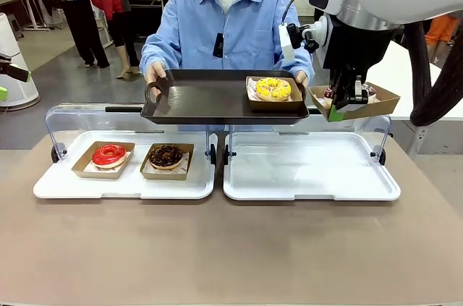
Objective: Provide the desired donut to the person.
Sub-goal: Place the picked Paper togo box onto the Handle tray extended by the person.
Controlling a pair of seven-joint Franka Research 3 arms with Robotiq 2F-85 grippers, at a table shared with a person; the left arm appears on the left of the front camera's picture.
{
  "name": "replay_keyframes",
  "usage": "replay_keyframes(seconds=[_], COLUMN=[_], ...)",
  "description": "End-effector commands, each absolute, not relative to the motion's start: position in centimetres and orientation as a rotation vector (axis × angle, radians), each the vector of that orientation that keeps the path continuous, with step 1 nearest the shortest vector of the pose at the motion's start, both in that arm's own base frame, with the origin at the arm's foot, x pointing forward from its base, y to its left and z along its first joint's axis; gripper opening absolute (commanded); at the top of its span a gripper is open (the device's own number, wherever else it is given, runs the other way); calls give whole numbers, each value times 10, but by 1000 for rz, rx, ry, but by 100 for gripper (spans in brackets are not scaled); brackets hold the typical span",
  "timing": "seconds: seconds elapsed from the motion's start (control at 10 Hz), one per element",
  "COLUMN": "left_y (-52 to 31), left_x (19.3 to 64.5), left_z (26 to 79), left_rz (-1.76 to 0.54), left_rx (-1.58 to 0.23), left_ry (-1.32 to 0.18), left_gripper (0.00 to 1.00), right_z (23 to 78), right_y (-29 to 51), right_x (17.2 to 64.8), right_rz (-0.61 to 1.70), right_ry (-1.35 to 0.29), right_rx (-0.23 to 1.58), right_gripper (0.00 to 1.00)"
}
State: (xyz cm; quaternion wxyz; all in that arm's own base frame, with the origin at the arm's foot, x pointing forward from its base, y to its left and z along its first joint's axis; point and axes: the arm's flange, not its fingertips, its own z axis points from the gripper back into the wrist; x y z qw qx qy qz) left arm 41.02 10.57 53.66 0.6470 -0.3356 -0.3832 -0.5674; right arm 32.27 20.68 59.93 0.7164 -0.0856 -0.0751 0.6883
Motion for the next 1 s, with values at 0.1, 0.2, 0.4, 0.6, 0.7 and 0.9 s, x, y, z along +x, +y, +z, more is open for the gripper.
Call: replay_keyframes(seconds=[0.1,0.2,0.4,0.6,0.7,0.9], left_y=[107,107,107,107,107,107], left_x=[409,409,409,409,409,409], left_z=[538,538,538,538,538,538], left_rz=[-1293,-1293,-1293,-1293,-1293,-1293], left_rx=[-767,-767,-767,-767,-767,-767], left_ry=[-876,-876,-876,-876,-876,-876], left_gripper=[100,100,100,100,100,100], right_z=[619,634,659,666,668,663], right_y=[240,262,308,344,357,372], right_x=[344,354,382,416,433,467], right_rz=[1539,1555,1606,1635,1644,1609], right_ry=[-159,-162,-176,-195,-250,-379], right_rx=[-272,-326,-372,-340,-310,-225], right_gripper=[2,2,2,2,2,2])
